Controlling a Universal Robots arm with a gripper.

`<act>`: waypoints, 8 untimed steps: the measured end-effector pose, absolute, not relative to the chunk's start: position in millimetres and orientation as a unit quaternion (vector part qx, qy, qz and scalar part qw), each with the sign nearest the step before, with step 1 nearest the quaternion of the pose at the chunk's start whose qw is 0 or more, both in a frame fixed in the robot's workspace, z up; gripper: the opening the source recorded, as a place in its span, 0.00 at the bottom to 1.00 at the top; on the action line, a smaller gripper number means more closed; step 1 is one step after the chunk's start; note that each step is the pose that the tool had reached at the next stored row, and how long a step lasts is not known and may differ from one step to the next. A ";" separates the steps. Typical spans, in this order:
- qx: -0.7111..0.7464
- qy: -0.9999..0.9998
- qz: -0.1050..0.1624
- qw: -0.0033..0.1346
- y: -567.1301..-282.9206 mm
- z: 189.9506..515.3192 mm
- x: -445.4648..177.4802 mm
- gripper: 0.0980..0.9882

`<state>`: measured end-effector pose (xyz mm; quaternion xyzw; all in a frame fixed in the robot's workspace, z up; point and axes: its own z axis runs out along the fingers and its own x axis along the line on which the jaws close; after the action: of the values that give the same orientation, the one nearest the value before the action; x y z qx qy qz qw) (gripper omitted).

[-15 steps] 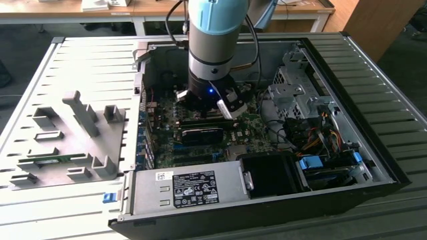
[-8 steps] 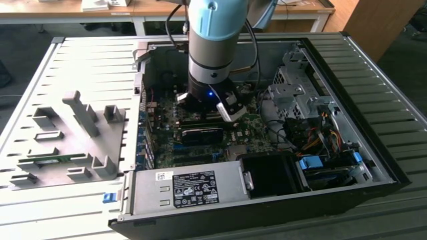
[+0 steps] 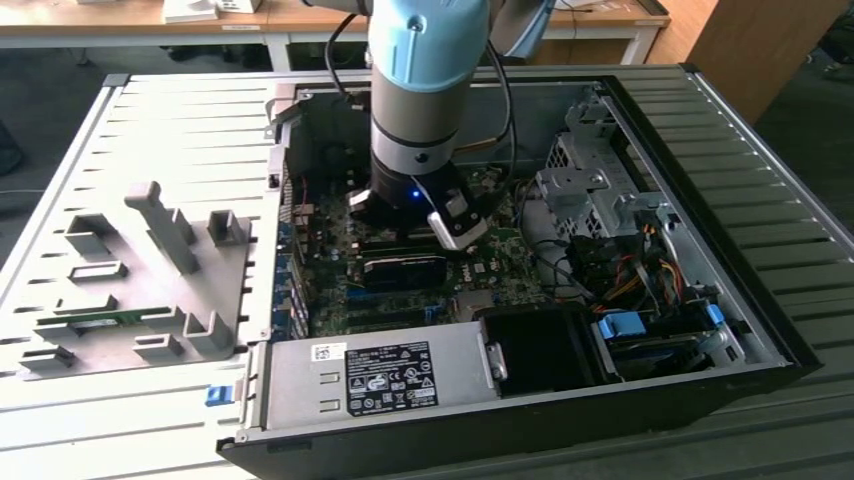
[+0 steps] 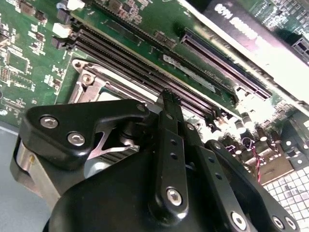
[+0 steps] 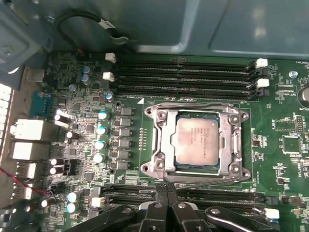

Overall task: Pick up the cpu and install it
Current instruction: 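Install the second cpu locking lever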

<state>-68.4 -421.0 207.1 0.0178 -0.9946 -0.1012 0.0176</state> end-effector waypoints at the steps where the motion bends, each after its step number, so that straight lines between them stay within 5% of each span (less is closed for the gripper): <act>1: 0.018 -0.994 -0.103 0.018 -421.9 206.9 -69.8 0.01; 8: 0.018 -0.993 -0.114 0.017 -424.9 203.3 -73.5 0.01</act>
<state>-73.5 -424.9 203.3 0.0180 -0.9932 -0.1138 0.0172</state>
